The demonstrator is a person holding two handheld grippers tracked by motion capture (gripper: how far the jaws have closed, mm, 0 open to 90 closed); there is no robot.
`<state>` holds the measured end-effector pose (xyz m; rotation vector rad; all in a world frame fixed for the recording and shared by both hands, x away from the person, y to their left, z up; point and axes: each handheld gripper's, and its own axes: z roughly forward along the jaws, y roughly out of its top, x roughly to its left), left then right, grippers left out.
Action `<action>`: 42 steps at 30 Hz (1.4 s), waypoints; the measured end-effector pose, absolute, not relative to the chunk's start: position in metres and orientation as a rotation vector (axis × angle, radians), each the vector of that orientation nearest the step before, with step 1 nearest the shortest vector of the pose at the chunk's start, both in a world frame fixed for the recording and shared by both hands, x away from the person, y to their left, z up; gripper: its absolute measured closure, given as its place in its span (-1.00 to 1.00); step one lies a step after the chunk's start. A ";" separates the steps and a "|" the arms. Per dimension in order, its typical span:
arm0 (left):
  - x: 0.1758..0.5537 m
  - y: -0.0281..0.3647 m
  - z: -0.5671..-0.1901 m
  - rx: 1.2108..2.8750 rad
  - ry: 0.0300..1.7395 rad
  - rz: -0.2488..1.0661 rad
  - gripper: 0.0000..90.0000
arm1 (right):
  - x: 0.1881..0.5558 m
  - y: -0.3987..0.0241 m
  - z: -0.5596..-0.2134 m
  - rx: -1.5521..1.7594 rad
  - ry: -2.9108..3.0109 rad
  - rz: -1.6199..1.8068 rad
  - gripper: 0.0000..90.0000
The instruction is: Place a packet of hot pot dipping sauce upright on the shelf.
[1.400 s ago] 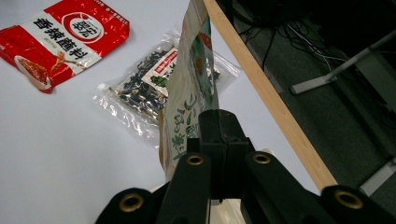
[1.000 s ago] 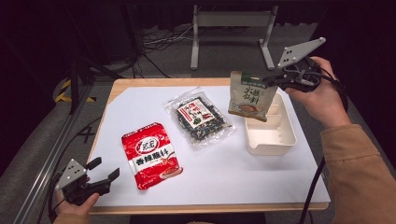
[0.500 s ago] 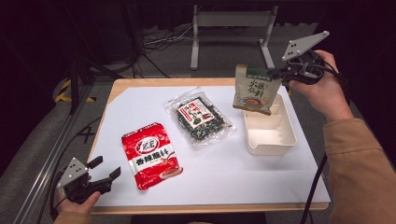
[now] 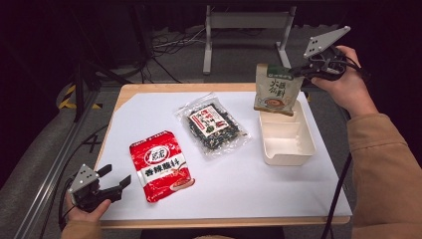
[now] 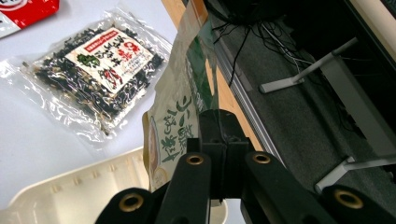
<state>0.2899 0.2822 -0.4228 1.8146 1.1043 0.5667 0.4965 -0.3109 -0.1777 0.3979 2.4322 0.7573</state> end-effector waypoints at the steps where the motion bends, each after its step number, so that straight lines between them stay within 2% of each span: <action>1: 0.290 0.282 -0.423 1.821 1.103 0.565 -0.53 | 0.499 -0.312 -0.179 0.397 2.432 0.757 1.00; 17: 0.292 0.276 -0.424 1.848 1.132 0.603 -0.53 | 0.530 -0.333 -0.191 0.424 2.459 0.752 1.00; 42: 0.290 0.273 -0.423 1.863 1.142 0.625 -0.53 | 0.553 -0.338 -0.209 0.452 2.496 0.637 1.00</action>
